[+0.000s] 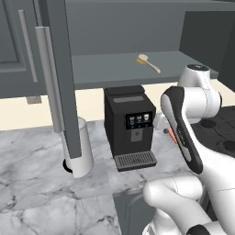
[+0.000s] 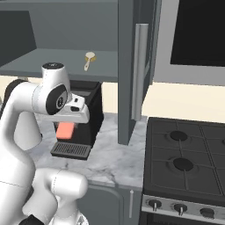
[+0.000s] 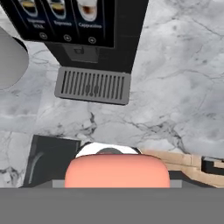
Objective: Pick up the bar soap and dish brush from the sink, and place them back in the cabinet, and close the cabinet doors.
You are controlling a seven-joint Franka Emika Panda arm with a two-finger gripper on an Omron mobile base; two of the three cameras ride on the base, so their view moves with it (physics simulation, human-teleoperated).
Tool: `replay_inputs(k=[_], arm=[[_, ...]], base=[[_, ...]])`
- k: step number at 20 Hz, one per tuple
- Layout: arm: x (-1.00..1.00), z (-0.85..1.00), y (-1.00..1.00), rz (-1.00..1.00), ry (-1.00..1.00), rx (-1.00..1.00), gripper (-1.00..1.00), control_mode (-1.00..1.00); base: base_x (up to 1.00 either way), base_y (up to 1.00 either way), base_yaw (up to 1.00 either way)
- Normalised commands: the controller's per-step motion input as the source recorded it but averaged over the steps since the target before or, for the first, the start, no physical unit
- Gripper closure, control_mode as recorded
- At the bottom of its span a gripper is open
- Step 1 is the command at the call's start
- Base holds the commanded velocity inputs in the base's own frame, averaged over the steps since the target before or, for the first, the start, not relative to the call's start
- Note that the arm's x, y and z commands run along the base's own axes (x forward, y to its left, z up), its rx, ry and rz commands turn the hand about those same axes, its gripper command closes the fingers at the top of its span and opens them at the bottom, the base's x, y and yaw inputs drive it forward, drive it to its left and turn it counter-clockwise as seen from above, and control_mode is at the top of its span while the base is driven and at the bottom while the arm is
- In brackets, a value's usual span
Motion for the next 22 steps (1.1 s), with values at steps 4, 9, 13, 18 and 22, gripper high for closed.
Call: replay_inputs(k=[4,9,13,18,22], arm=[[-0.01,0.41,0.11,0.00,-0.20,0.00,1.00,-1.00],[-0.03,0.40,0.08,0.00,-0.20,0.00,1.00,-1.00],[-0.04,0.42,0.05,0.00,-0.20,0.00,1.00,-1.00],[0.00,0.39,0.15,0.00,-0.17,0.00,1.00,-1.00],[0.00,0.39,0.17,0.00,-0.16,0.00,1.00,-1.00]], base=[[0.00,0.00,0.00],[0.00,0.00,0.00],[0.00,0.00,0.00],[0.00,0.00,0.00],[0.00,0.00,0.00]])
